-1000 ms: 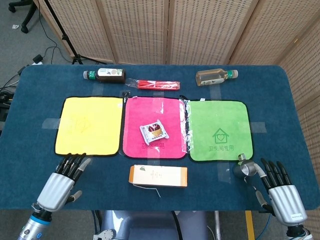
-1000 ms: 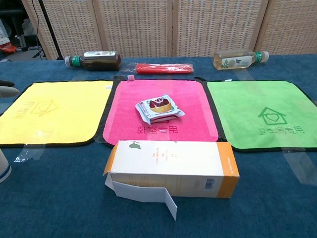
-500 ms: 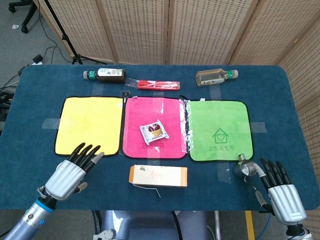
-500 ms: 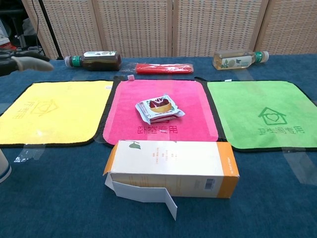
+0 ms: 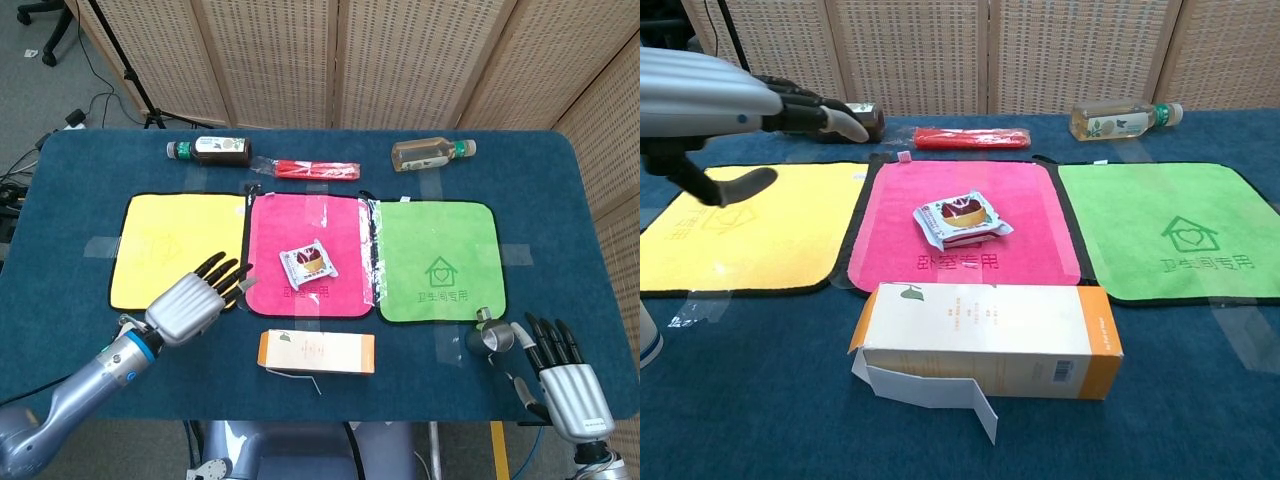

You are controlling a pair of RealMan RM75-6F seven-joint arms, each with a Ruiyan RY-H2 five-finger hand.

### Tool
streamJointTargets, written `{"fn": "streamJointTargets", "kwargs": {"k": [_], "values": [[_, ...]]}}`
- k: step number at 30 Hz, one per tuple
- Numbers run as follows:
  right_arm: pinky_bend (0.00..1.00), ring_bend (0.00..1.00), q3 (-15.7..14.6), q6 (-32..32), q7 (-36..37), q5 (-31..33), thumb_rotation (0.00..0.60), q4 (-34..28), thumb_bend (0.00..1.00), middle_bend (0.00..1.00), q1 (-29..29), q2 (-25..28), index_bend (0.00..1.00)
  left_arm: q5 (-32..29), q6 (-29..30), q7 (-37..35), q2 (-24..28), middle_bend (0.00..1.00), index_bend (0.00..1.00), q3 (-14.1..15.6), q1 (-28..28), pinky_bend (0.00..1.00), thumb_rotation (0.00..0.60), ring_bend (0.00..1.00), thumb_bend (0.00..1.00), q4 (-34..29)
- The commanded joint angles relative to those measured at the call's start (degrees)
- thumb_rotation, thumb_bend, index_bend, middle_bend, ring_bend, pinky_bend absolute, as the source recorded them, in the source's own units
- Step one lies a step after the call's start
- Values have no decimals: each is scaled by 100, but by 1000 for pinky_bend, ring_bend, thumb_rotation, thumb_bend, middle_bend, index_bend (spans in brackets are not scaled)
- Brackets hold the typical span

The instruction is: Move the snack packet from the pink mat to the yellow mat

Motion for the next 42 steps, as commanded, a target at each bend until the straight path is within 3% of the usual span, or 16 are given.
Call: {"fn": "streamJointTargets", "kwargs": {"k": [1,8,22,31,42], "values": [[0,0,43,-70,91,109,600,43,440,0,29,-6,18,-1019,-365,923,-619,0,0,-176,-885,0,600,0,789,561],[0,0,137,-322,347,468,600,173,440,0,106,-10,18,-2168,-570,1601,-1737,0,0,-60,-2050,0,600,0,865,1737],[0,0,299,-577,681,947,600,414,440,0,182,-29,18,-2756,-1029,1607,-3192,0,0,242,-3310,0,600,0,899,3453],[0,0,311,-585,761,998,600,422,440,0,184,6,18,-2871,-1093,1369,-3526,0,0,521,-3654,0,600,0,899,3848],[0,0,283,-520,701,931,600,369,440,0,169,14,18,-3112,-952,1182,-3472,0,0,956,-3710,0,600,0,900,3904]]}}
